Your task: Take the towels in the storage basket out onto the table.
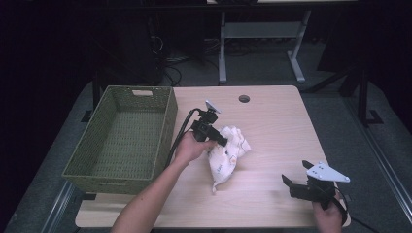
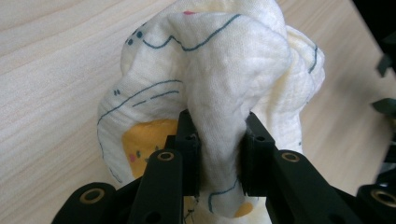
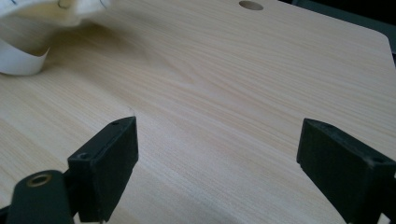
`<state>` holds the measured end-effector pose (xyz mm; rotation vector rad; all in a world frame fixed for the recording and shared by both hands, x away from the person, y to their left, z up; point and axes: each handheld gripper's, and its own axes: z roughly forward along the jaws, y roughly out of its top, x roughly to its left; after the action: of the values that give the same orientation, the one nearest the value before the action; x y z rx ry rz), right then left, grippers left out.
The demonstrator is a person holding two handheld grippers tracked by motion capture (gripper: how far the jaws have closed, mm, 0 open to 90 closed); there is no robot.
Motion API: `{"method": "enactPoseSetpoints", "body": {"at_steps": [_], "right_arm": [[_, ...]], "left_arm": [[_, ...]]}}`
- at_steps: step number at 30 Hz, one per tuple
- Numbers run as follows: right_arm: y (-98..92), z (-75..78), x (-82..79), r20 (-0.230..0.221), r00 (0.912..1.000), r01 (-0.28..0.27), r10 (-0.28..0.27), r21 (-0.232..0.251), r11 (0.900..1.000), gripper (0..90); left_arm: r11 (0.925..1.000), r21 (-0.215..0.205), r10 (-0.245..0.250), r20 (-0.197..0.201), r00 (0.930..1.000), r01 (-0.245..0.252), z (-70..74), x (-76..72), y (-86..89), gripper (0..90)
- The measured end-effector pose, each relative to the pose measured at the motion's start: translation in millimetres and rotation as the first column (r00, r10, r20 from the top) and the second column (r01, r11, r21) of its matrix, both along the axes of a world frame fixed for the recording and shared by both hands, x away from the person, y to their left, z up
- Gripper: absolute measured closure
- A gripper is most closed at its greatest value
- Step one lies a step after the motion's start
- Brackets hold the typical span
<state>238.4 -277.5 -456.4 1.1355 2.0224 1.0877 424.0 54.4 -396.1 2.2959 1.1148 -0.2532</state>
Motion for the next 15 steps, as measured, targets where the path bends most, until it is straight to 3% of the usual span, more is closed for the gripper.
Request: {"method": "enactPoseSetpoints", "body": {"at_steps": [7, 11, 15], "right_arm": [[0.5, 0.9, -1.3, 0.000, 1.0000, -0.003, 0.003, 0.003, 1.000, 12.2], [0.0, 1.4, -1.5, 0.008, 0.9999, -0.008, 0.008, -0.001, 1.000, 12.2], [-0.3, 1.4, -1.9, 0.008, 0.9999, -0.009, 0.009, -0.001, 1.000, 12.2]], "left_arm": [[0.9998, 0.019, 0.000, 0.012, 0.9999, 0.000, -13.0, 0.5, -12.1, 71.6], [0.9986, 0.053, 0.006, 0.035, 0.9994, -0.008, -19.0, 1.4, -17.8, 70.5], [0.9979, 0.062, 0.014, 0.031, 0.9994, -0.016, -24.8, 3.4, -18.5, 71.3]]}}
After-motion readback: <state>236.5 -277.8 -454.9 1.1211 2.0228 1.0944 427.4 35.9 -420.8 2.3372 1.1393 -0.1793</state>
